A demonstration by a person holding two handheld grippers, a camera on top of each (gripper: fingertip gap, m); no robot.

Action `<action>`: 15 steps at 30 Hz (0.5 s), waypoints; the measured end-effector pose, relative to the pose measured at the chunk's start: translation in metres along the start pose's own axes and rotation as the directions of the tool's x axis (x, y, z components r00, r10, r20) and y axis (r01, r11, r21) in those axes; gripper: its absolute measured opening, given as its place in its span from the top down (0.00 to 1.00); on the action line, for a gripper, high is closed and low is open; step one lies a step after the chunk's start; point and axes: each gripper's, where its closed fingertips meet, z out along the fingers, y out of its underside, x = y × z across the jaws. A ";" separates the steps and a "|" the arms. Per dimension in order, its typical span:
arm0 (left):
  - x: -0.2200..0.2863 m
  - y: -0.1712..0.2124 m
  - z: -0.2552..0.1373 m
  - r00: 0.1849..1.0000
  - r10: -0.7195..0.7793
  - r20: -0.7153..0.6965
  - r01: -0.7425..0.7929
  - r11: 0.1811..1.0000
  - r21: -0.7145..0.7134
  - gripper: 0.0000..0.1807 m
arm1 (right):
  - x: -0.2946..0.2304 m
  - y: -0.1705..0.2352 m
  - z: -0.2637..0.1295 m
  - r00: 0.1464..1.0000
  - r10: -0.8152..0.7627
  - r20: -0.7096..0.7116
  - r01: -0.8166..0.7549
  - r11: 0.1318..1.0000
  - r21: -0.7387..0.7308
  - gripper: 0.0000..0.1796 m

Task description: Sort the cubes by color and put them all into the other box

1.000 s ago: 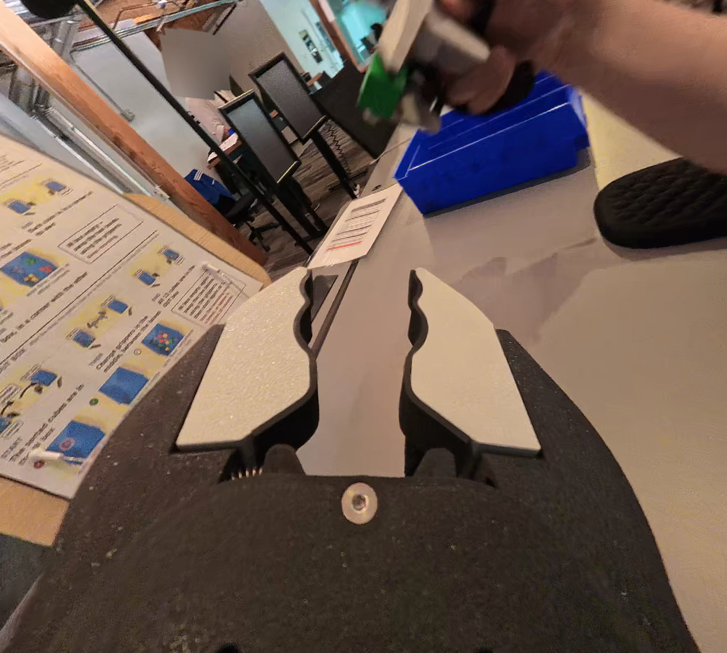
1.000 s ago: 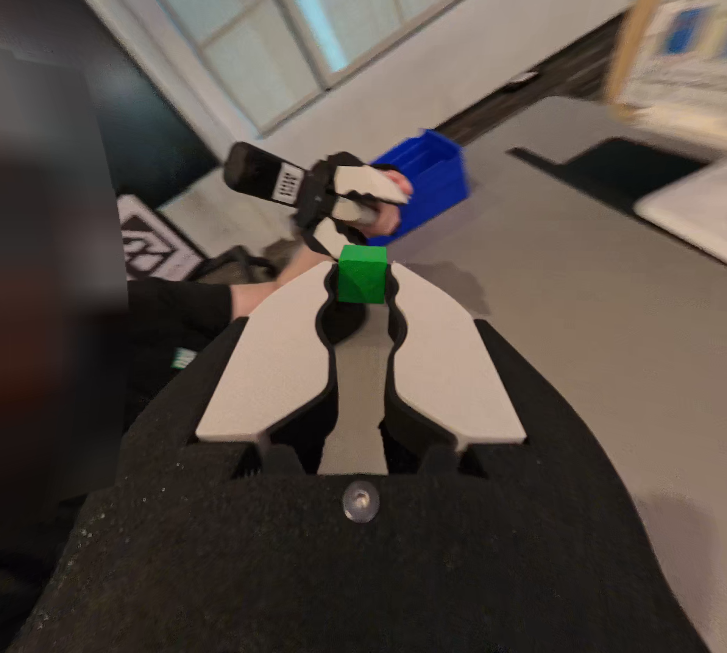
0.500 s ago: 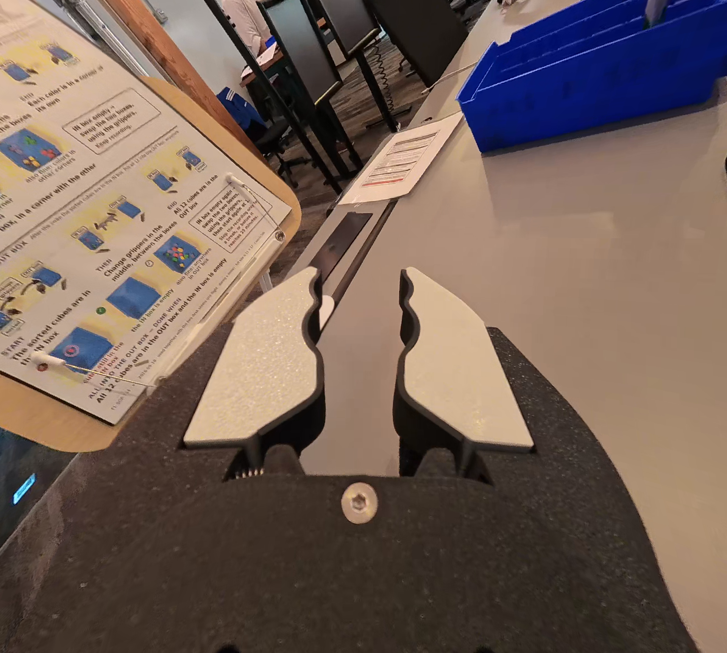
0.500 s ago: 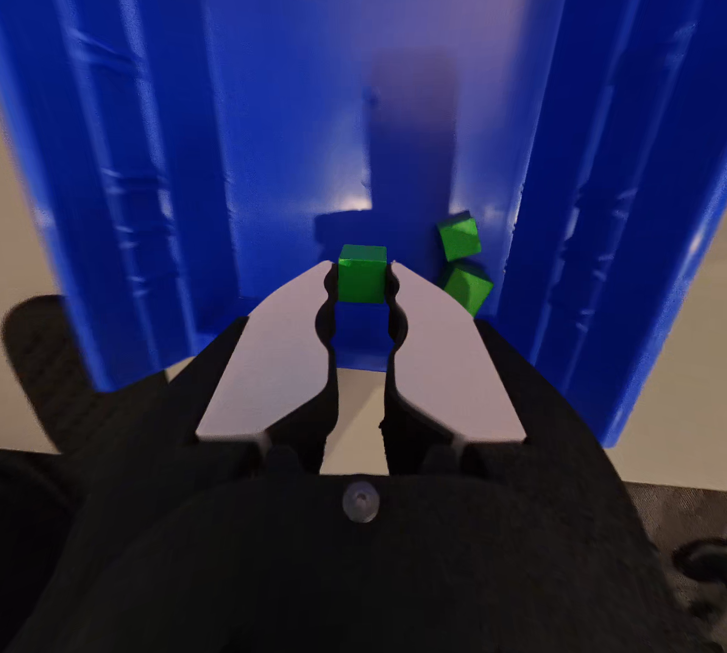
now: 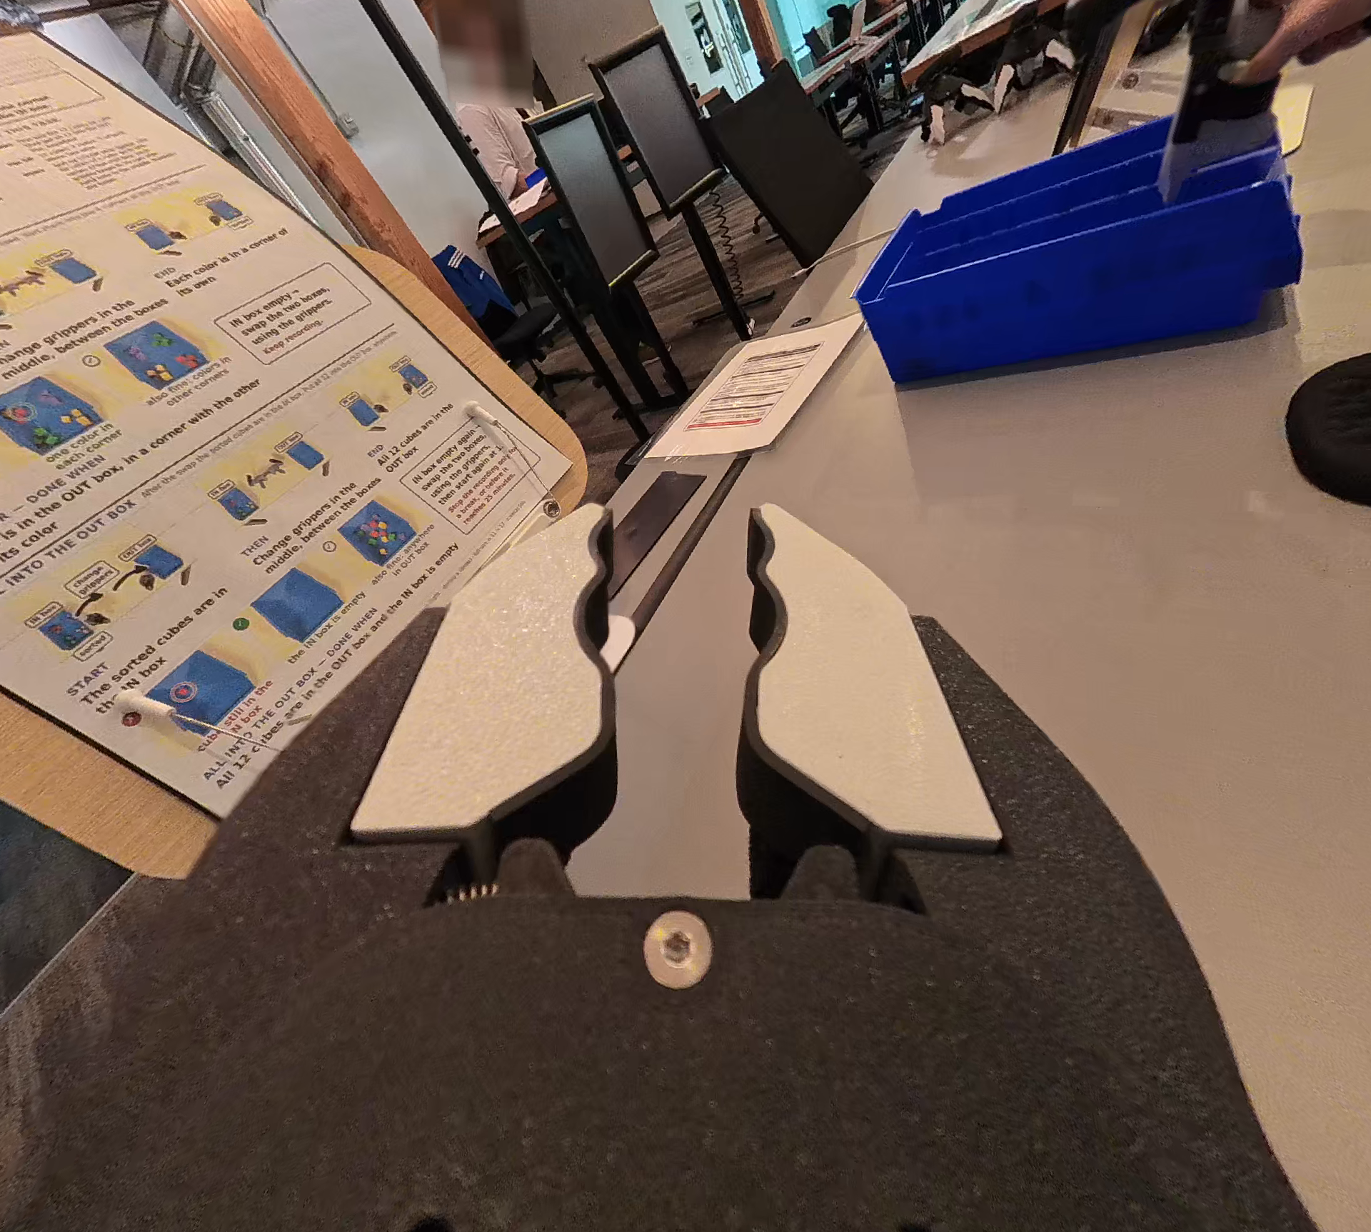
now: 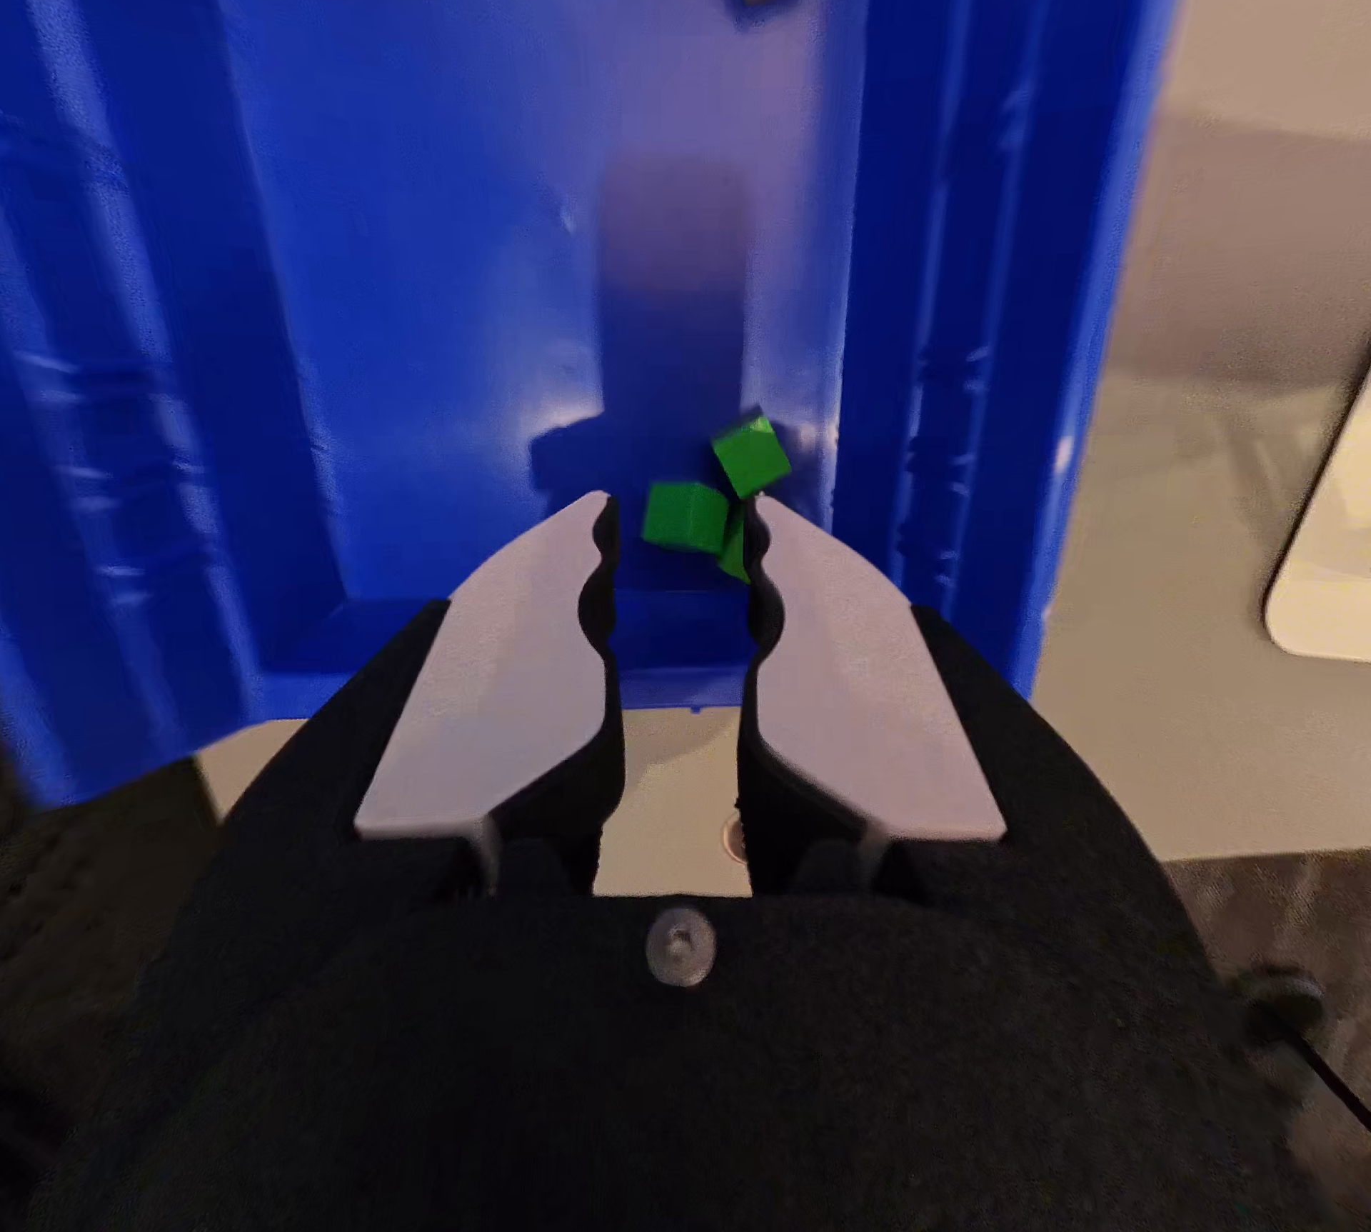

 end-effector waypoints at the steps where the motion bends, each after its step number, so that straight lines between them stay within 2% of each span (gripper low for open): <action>1: 0.001 -0.001 0.000 1.000 -0.008 -0.004 0.008 1.000 0.007 0.82 | -0.009 -0.017 -0.019 1.000 0.003 0.013 -0.004 0.996 0.089 0.82; 3: 0.001 -0.001 0.000 1.000 0.002 -0.002 -0.002 1.000 0.003 0.82 | -0.047 -0.060 -0.073 0.996 -0.029 0.082 0.000 0.943 0.334 0.82; 5: 0.000 -0.001 0.001 1.000 0.021 0.006 -0.021 1.000 -0.006 0.82 | -0.109 -0.099 -0.139 0.971 -0.163 0.175 0.028 0.805 0.593 0.83; 7: 0.000 -0.003 0.001 1.000 0.029 0.010 -0.029 1.000 -0.007 0.82 | -0.179 -0.119 -0.197 0.913 -0.337 0.232 0.043 0.644 0.764 0.82; 10: 0.002 -0.005 0.000 0.998 0.054 0.016 -0.053 0.998 -0.013 0.82 | -0.285 -0.120 -0.249 0.751 -0.596 0.283 0.051 0.480 0.876 0.79; 13: 0.001 -0.004 -0.002 0.996 0.081 0.033 -0.080 0.996 -0.026 0.82 | -0.366 -0.105 -0.260 0.582 -0.772 0.255 0.113 0.388 0.915 0.79; 15: -0.001 -0.004 -0.003 0.996 0.079 0.040 -0.078 0.997 -0.025 0.82 | -0.401 -0.098 -0.256 0.500 -0.837 0.221 0.154 0.337 0.929 0.81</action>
